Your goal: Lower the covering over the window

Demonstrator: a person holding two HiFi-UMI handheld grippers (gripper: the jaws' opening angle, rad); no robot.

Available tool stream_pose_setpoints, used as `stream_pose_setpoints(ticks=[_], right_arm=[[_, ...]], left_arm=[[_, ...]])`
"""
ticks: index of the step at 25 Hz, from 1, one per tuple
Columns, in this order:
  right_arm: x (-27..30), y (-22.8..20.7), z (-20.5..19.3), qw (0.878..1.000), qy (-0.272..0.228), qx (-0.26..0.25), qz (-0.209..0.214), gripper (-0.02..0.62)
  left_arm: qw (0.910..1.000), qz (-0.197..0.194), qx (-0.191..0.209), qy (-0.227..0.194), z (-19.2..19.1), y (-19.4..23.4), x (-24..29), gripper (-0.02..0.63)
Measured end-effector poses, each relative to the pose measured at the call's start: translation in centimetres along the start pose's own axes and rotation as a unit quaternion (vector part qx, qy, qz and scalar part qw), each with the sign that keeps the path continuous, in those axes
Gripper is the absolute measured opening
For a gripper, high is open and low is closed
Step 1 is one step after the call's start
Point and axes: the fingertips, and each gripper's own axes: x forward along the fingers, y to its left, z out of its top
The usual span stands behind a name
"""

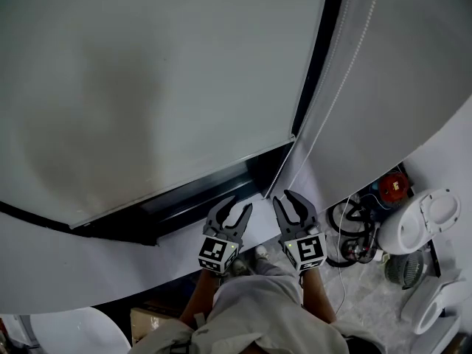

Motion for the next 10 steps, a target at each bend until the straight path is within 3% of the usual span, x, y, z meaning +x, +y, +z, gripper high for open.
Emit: stream_pose_setpoints(ticks=[10], right_arm=[[-1.4, 1.3, 0.8, 1.000, -0.004, -0.010, -0.011, 0.103]], left_arm=[[1.0000, -0.008, 0.000, 0.000, -0.1, -0.4, -1.6, 0.147]])
